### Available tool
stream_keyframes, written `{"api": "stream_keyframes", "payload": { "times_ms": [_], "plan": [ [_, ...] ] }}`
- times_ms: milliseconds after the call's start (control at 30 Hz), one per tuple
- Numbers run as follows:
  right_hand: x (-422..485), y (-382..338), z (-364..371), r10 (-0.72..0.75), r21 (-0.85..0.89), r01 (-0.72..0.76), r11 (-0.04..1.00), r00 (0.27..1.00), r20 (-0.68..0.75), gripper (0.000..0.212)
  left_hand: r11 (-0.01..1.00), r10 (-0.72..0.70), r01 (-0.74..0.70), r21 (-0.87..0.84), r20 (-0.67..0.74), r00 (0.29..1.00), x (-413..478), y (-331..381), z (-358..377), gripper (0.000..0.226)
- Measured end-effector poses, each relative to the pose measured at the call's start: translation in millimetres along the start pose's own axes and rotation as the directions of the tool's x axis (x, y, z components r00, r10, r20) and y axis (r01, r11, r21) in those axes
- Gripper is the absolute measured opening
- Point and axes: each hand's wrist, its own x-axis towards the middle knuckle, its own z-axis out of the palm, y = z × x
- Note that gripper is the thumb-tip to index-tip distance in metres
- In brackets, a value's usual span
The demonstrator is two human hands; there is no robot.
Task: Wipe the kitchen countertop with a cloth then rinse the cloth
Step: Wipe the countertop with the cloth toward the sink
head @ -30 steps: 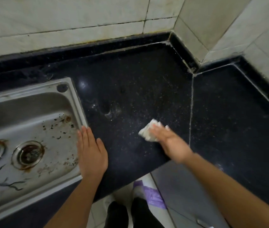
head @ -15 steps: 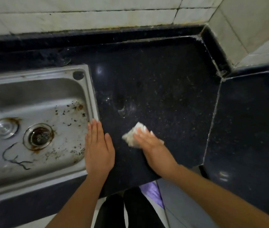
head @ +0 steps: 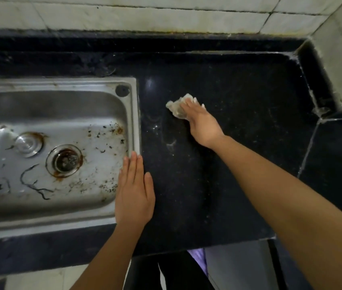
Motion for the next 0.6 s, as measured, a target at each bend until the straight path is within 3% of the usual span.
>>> {"api": "stream_keyframes", "payload": {
  "times_ms": [67,100,233,367,467,533,600],
  "plan": [
    [14,-22,10,0.084,0.02,-0.084,0.996,0.996,-0.041,0.053,1.0,0.003,-0.004,-0.009,-0.005,1.0,0,0,0,0.053],
    [8,-32,17,0.06,0.021,-0.059,0.998,0.998,-0.034,0.053,1.0,0.004,-0.004,-0.01,-0.005,1.0,0,0,1,0.053],
    [-80,-48,36,-0.215,0.018,0.214,0.977,0.976,0.027,0.051,1.0,0.0,0.0,-0.006,-0.015,1.0,0,0,0,0.054],
    [-162,-37,35,-0.449,0.023,0.453,0.891,0.872,0.193,0.062,1.0,-0.004,0.004,-0.017,-0.009,1.0,0,0,0,0.055],
    [-151,-20,13,-0.534,0.02,0.556,0.831,0.786,0.313,0.072,1.0,-0.011,0.011,-0.022,-0.01,1.0,1,1,-1,0.056],
    [-114,-12,11,-0.473,0.013,0.483,0.876,0.852,0.224,0.065,1.0,-0.016,0.016,-0.02,-0.002,1.0,1,1,-2,0.058],
    [-63,-17,15,-0.312,-0.047,0.317,0.947,0.946,0.091,0.057,1.0,-0.021,0.021,-0.012,-0.003,1.0,2,1,-2,0.057]
  ]
}}
